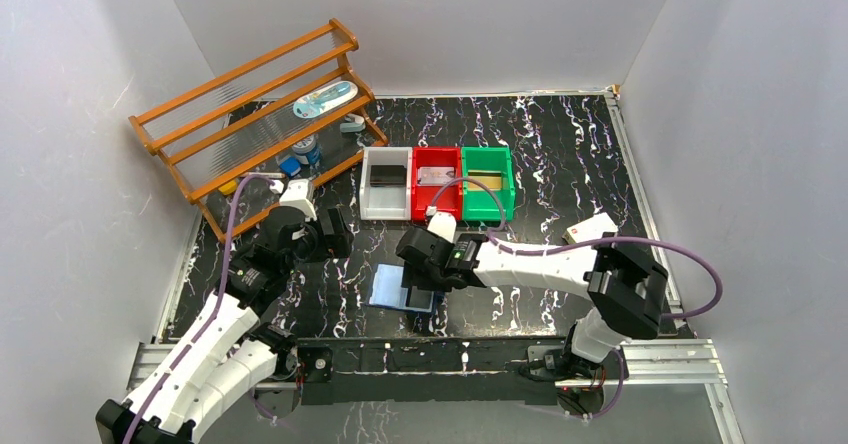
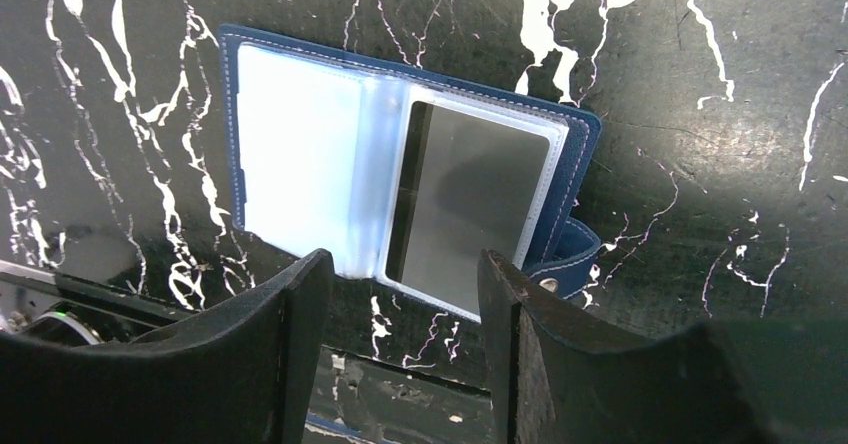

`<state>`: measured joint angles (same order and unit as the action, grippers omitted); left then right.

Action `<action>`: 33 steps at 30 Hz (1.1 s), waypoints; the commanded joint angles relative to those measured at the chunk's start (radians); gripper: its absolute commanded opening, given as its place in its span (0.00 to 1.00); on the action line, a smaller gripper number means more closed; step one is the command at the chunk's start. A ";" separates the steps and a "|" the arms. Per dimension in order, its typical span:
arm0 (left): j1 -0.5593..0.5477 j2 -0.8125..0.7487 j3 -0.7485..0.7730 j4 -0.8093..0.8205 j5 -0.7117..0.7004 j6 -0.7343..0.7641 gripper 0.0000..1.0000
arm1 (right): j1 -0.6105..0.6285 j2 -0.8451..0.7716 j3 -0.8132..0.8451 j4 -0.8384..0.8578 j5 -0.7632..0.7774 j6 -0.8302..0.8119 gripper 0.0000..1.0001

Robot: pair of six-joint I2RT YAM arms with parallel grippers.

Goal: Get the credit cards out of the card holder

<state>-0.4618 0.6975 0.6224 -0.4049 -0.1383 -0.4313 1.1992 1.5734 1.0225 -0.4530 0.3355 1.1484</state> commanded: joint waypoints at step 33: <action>-0.034 0.333 -0.124 0.380 0.804 -0.139 0.66 | -0.053 -0.014 -0.264 0.250 -0.097 0.049 0.55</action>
<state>-0.4671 1.0096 0.5068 -0.1272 0.4889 -0.5198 1.1694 1.5486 0.8268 -0.2691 0.2878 1.1873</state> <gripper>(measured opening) 0.697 0.554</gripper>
